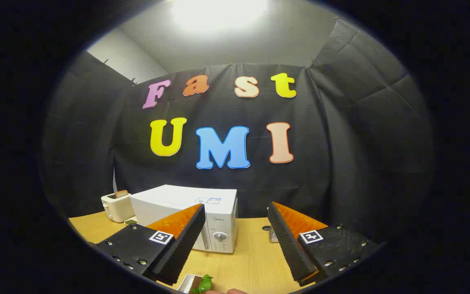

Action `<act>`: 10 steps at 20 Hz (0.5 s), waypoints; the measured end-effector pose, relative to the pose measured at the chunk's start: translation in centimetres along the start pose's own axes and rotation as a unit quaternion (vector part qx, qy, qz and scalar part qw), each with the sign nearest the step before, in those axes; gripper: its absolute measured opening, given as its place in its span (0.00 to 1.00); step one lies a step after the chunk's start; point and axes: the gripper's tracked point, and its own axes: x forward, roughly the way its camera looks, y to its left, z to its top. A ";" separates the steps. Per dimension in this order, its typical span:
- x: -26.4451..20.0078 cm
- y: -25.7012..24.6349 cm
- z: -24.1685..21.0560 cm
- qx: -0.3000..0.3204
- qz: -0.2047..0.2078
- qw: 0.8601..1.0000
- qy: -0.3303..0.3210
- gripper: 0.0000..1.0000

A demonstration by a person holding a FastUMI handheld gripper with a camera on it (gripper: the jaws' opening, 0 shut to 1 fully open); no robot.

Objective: Open the microwave, put the food inside, and close the microwave door.

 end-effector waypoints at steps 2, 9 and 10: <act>0.5 0.3 -0.4 -0.012 0.001 1.000 0.010 0.97; 1.4 2.8 -0.6 -0.016 0.017 1.000 0.018 0.97; 1.6 3.0 -0.7 -0.015 0.017 1.000 0.019 0.97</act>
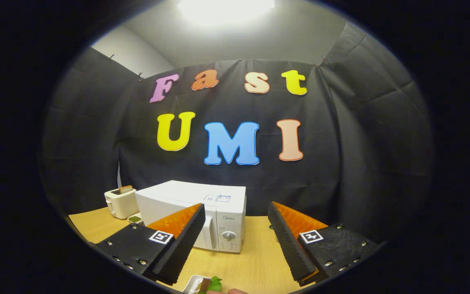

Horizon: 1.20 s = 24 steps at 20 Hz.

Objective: Open the microwave, put the food inside, and close the microwave door.

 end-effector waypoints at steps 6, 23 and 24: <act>1.4 4.2 -1.8 -0.005 0.026 1.000 0.016 0.97; 17.6 9.1 -14.5 0.006 -0.015 0.994 0.107 0.97; 18.0 9.0 -14.9 0.007 -0.020 0.994 0.111 0.98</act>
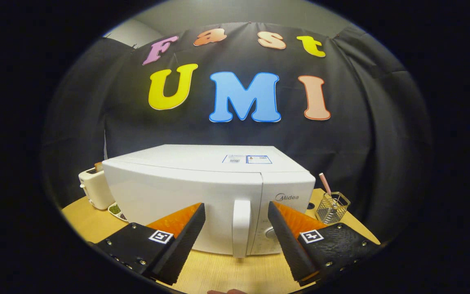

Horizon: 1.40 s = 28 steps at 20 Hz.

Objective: Open the microwave, put the food inside, and close the microwave door.

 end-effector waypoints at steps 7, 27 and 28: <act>1.1 0.3 0.0 0.010 -0.018 1.000 -0.010 0.82; -5.3 1.4 -1.4 0.054 -0.064 0.997 0.000 0.11; -6.2 1.9 -1.6 0.061 -0.061 0.996 -0.002 0.11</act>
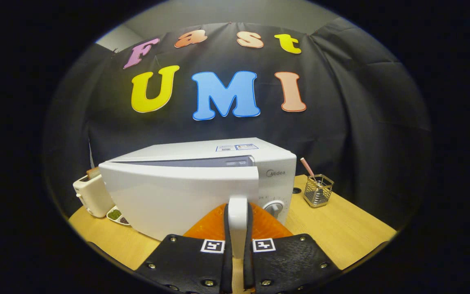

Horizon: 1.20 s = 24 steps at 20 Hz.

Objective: Open the microwave, put the food inside, and close the microwave door.

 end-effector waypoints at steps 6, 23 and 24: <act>-5.6 2.0 -1.4 0.029 0.037 0.999 -0.017 0.11; -16.7 9.0 -4.6 -0.059 0.167 0.984 -0.032 0.25; -17.2 9.5 -4.7 -0.060 0.174 0.982 -0.033 0.25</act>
